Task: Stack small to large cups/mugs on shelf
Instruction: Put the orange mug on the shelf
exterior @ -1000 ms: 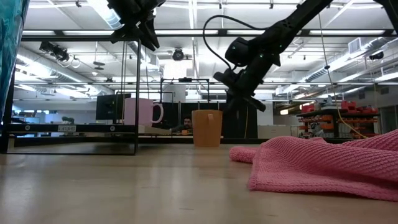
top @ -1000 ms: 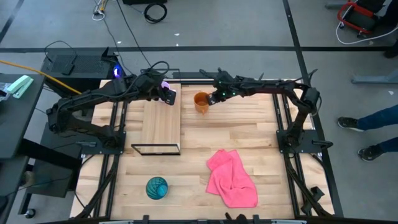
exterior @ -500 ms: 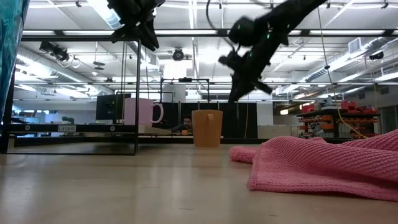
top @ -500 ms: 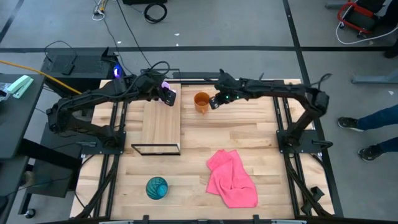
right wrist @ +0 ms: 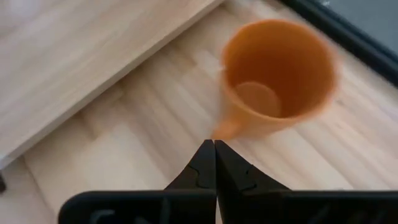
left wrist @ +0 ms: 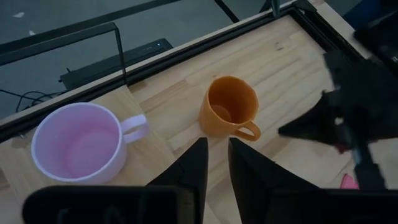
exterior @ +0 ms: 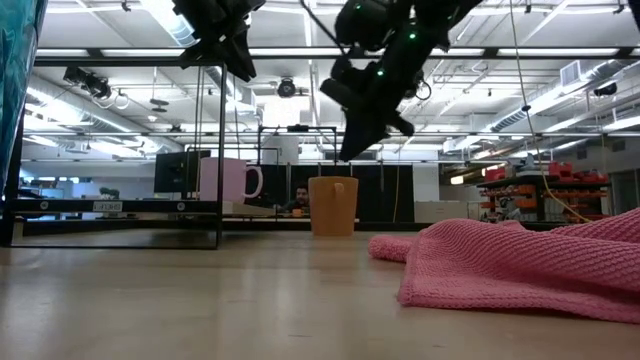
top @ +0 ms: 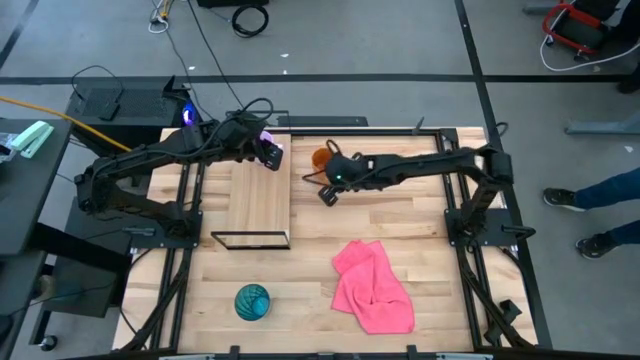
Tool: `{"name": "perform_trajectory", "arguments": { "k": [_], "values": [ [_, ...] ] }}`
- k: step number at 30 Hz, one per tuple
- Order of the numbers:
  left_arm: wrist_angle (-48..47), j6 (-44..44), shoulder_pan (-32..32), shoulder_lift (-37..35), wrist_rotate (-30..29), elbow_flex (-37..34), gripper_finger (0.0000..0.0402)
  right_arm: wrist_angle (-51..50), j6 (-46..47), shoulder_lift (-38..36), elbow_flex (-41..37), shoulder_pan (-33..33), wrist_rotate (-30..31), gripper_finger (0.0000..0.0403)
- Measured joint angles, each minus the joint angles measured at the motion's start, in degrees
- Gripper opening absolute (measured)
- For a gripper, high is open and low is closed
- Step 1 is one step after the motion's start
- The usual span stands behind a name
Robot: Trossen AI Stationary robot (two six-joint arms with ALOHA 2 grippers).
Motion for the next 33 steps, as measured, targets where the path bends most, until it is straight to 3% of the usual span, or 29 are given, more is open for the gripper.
{"name": "perform_trajectory", "arguments": {
  "k": [14, 33],
  "values": [
    [0.06, -1.53, -0.05, 0.00, 0.02, 0.00, 0.0068, -2.30, -2.09, 10.04, 11.00, 1.26, -0.57, 0.0000],
    [0.15, -3.08, -0.05, 0.00, 0.04, 0.00, 0.0066, -6.70, 1.10, 13.28, 11.49, 0.87, 2.27, 0.0000]
  ]
}}
